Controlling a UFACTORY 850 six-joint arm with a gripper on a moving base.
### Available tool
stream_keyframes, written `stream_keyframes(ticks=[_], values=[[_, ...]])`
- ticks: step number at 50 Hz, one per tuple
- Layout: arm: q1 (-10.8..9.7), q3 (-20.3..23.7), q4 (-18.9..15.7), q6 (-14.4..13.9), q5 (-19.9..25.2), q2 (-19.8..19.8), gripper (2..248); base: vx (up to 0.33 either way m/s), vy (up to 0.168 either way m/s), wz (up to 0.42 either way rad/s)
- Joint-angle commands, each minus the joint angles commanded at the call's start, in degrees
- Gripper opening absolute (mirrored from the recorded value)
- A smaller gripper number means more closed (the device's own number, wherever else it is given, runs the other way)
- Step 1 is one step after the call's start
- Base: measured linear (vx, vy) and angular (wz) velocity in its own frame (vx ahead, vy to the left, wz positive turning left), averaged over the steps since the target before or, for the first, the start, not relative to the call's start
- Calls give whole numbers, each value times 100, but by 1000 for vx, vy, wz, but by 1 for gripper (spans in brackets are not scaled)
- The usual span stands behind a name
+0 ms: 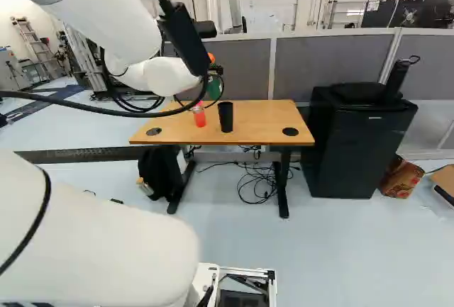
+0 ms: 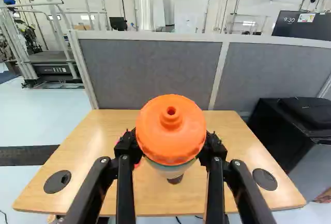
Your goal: Pick up the green bottle from the table
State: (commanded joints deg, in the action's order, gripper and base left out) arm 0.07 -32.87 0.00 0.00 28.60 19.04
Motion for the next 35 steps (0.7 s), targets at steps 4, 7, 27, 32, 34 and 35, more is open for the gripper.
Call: stream_keyframes(ticks=[4, 7, 27, 32, 34, 35], values=[[0, 0, 0, 0, 0, 0, 124, -116, -4, -9], [0, 0, 0, 0, 0, 0, 124, -139, -3, -4], [0, 60, 0, 0, 0, 72, 124, -91, -3, -9], [0, 60, 0, 0, 0, 72, 124, 0, 0, 0], [0, 60, 0, 0, 0, 72, 124, 0, 0, 0], [0, 60, 0, 0, 0, 72, 124, 0, 0, 0]])
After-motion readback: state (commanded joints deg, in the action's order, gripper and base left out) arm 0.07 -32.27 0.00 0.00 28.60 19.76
